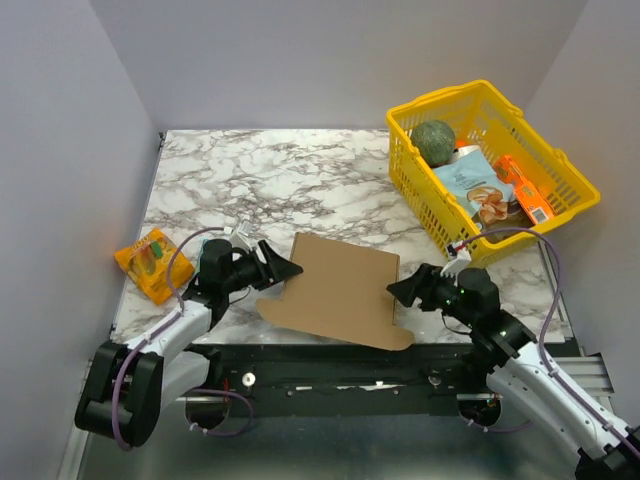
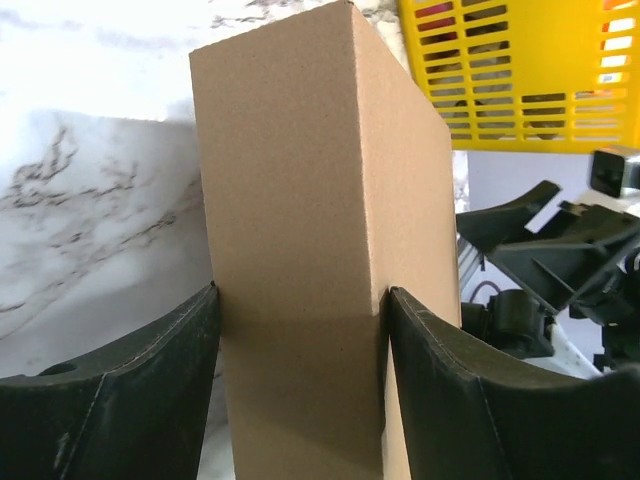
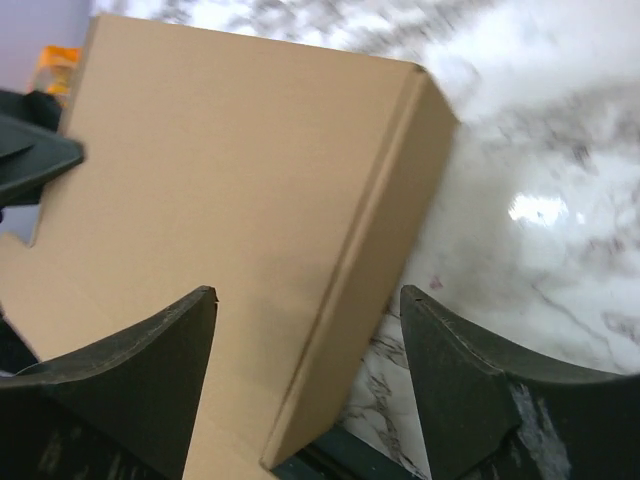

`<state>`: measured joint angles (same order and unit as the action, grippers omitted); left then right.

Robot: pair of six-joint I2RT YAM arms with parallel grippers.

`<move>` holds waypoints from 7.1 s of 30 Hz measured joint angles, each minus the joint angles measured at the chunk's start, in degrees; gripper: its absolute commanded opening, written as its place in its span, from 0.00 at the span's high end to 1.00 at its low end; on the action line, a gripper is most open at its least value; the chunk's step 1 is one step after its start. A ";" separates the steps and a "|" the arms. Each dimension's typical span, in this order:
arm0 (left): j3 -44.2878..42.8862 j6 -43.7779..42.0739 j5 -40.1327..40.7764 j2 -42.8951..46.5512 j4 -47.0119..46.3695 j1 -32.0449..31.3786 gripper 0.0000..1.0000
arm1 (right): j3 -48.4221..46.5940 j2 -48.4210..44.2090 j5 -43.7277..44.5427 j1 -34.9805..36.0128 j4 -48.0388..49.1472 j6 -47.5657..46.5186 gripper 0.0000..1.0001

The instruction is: Fold the paper box

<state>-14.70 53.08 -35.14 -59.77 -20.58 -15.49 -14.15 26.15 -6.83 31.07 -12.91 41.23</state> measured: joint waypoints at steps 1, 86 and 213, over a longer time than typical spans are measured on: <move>-1.40 -0.09 -0.33 0.22 1.20 0.02 0.57 | -1.70 -0.52 -0.07 0.50 -0.46 -1.84 0.15; -19.52 -22.18 0.35 16.02 40.96 12.37 0.01 | -34.88 51.56 53.09 58.82 -5.18 -46.47 0.78; -23.82 -26.21 23.06 22.67 38.42 -10.21 1.00 | -69.57 61.40 -0.28 22.18 -28.37 -60.76 0.99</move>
<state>-38.52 26.87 -12.08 -37.10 17.85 -25.69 -83.72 87.55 -7.11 53.25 -41.28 -19.53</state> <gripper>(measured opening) 0.009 0.051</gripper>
